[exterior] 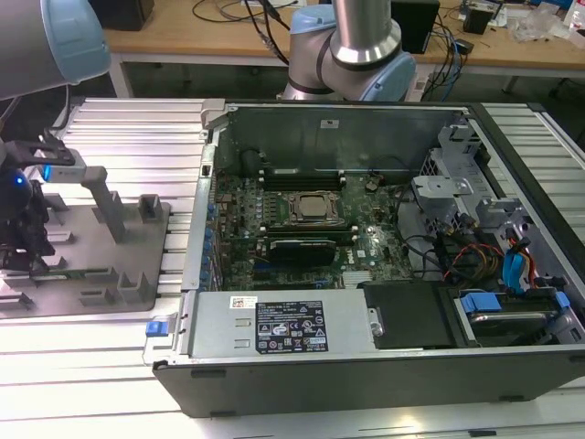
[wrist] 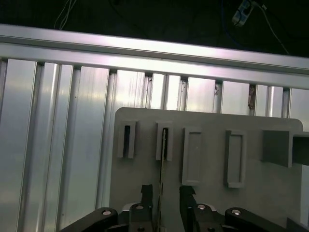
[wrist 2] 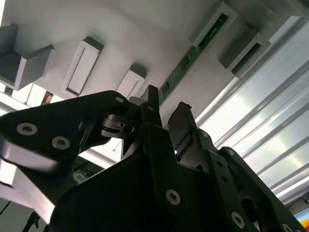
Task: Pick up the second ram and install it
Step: 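Pick up the second ram and move it above second insertion slot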
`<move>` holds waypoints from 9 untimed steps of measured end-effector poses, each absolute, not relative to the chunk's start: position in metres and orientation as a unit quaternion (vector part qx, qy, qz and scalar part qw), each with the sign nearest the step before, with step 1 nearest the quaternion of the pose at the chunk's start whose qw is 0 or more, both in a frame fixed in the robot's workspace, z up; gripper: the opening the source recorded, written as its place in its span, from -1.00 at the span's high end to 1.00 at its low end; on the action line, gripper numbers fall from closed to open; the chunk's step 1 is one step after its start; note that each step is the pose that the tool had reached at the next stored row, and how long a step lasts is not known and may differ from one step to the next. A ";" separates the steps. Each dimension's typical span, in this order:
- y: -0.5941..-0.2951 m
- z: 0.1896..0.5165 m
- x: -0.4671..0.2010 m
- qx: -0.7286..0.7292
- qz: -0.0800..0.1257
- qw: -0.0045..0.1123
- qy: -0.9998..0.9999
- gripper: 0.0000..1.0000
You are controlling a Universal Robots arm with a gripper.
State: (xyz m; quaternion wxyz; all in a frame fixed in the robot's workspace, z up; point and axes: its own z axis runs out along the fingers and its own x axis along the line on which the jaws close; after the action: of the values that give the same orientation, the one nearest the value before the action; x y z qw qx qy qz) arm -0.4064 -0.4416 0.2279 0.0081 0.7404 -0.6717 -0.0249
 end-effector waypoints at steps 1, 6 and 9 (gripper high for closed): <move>-0.443 0.226 -0.406 0.740 -0.025 0.008 -0.672 0.32; -0.443 0.219 -0.407 0.740 -0.025 0.008 -0.672 0.32; -0.444 0.210 -0.407 0.740 -0.025 0.008 -0.672 0.32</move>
State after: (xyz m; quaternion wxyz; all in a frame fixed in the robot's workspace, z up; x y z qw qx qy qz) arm -0.4068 -0.4435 0.2099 0.0084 0.7404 -0.6716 -0.0249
